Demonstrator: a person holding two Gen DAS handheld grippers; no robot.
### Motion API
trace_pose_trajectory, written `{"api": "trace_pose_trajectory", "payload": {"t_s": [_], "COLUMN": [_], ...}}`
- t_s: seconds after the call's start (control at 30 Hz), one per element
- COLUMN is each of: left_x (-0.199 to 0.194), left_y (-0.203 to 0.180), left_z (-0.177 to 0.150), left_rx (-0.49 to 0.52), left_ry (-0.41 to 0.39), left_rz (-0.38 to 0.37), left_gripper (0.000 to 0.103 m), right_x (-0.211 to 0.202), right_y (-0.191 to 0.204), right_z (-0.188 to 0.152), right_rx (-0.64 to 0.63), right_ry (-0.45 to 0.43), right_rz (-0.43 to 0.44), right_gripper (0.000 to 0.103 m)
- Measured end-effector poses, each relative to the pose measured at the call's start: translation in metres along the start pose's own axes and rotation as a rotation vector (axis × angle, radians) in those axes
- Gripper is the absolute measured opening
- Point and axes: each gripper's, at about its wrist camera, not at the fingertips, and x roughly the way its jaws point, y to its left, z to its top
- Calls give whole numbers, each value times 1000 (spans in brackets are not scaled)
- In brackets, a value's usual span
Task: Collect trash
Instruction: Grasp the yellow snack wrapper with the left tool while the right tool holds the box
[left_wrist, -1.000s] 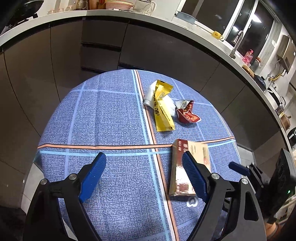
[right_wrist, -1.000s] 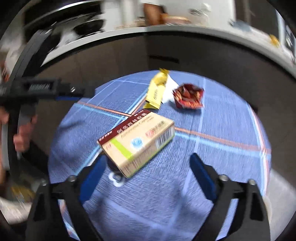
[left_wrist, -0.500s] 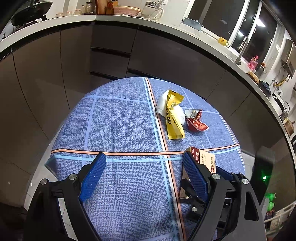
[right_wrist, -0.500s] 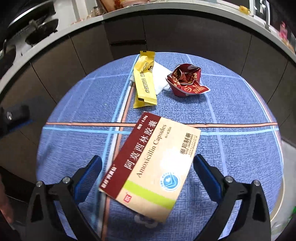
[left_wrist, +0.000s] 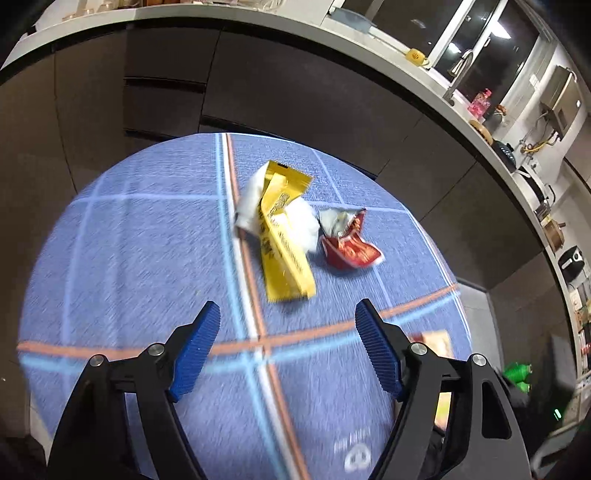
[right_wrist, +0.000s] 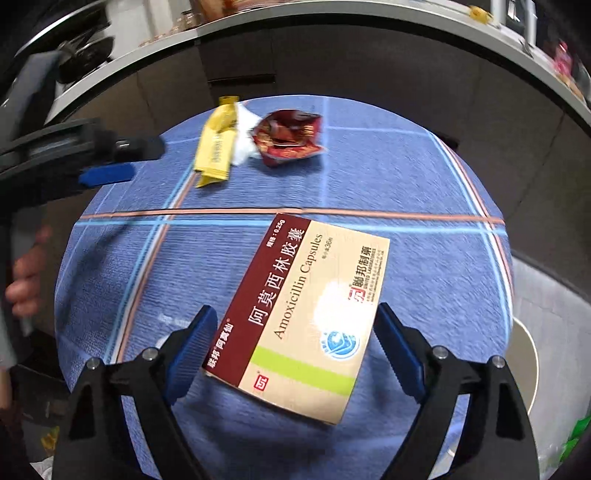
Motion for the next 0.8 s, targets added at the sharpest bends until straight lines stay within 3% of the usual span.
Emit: {"api": "trace_pose_trajectory", "payload": {"t_s": [0.23,0.37,0.5,0.73,0.8], "left_x": [64,78,80,75,73], "left_y": [-1,-9,-17,-13,-11], "left_z": [28,33,30,22,19], "left_rx": [-58,-23,28,52,49], "left_ry": [75,80,72,67,74], "left_rz": [56,104,152,172,159], "left_gripper": [66,63,43,33,18], "right_x": [-5,-2,2,8,6], "right_y": [-11,-9,-8,-10,-12], "right_z": [-6,-4,-5,-12,-13], "right_rx": [45,61,63,71,77], "right_ry": [7,10,16,27,24], "right_rz": [29,35,28,34,43], "right_gripper": [87,89,89,86,84]}}
